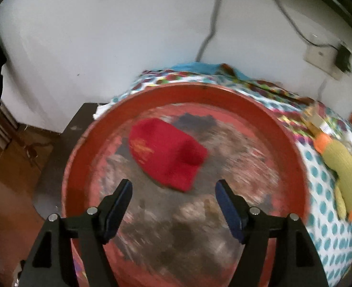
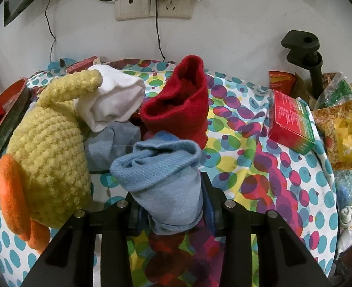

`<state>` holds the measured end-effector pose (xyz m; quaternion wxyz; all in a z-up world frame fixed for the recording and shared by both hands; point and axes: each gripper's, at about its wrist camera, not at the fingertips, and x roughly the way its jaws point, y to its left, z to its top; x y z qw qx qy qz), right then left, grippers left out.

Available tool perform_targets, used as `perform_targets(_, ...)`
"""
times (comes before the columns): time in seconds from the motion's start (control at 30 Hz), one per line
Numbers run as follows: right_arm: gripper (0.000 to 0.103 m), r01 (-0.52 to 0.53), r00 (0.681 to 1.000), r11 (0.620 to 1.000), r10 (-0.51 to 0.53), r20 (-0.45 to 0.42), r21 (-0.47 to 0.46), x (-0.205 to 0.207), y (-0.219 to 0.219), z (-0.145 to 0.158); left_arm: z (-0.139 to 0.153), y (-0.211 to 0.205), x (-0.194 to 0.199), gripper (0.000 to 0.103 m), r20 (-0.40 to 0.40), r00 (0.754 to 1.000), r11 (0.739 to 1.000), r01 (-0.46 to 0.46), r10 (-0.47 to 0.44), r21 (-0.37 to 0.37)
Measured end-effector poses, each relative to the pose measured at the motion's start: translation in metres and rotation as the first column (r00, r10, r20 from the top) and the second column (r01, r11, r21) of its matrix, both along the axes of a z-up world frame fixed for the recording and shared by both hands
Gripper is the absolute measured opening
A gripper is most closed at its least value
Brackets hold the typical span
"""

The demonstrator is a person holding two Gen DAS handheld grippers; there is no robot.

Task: Organize objects
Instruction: 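Carry the blue-grey sock to the red tray and release it with the right gripper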

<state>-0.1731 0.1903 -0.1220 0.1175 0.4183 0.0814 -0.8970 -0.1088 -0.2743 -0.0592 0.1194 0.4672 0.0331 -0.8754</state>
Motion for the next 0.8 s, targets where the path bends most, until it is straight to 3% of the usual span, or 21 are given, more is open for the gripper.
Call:
perform_targets(0.23,0.035,0.023,0.999,0.998,-0.025,-0.043,-0.059,0.003,0.011,0.008,0.01,0.076,0.033,0.074,-0.04,0.993,0.992,0.108,-0.111,-0.067)
perform_targets(0.4,0.035,0.006,0.996,0.995,-0.014,-0.085,-0.096,0.009,0.015,0.015,0.009,0.108,0.051,0.074,-0.054,0.991,0.99,0.117,-0.122,-0.077)
perform_targets(0.57,0.035,0.035,0.996,0.994,-0.044,-0.078,-0.107,0.015,0.022,0.025,0.01,0.109,0.076,0.074,-0.072,0.99,0.99,0.118,-0.123,-0.075)
perform_targets(0.8,0.035,-0.01,0.989,0.992,-0.008,-0.15,-0.124,0.03,-0.001,0.083,0.008,0.084,0.106,0.074,-0.084,0.996,0.999,0.029,-0.03,-0.017)
